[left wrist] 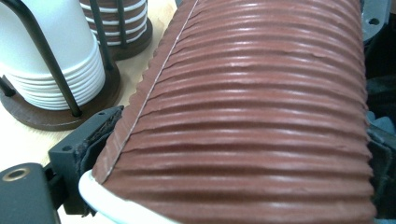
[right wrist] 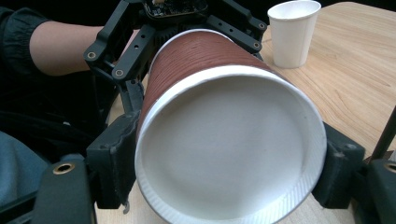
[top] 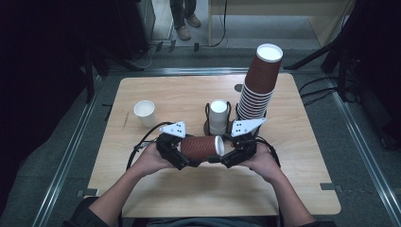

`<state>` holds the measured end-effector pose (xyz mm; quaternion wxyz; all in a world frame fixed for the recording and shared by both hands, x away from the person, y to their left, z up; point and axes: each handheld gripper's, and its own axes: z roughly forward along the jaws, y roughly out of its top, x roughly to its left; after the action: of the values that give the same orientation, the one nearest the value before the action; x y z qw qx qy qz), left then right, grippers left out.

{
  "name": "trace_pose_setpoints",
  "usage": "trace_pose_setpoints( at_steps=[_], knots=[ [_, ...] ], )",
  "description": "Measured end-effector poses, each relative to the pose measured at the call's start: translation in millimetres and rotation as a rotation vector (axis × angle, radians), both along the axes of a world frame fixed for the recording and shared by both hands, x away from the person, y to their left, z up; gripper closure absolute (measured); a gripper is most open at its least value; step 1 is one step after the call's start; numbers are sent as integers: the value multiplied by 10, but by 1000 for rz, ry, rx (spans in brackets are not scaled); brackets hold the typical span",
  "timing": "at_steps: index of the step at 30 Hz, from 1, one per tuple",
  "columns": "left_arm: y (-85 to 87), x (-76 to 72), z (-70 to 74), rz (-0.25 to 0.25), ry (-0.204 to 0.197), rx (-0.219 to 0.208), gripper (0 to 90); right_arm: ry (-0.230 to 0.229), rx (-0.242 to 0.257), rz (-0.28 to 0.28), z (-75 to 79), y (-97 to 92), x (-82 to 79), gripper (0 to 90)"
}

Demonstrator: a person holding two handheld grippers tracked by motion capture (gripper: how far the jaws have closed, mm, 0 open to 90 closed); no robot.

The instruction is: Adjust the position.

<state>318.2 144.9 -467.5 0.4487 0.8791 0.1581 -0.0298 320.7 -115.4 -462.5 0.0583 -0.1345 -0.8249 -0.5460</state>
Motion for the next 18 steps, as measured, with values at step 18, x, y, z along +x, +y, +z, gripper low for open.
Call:
trace_pose_setpoints(
  at_steps=[18],
  knots=[
    [72,35,28,-16,31,37,70,26,-75,-14,1,-39,14,165]
  ],
)
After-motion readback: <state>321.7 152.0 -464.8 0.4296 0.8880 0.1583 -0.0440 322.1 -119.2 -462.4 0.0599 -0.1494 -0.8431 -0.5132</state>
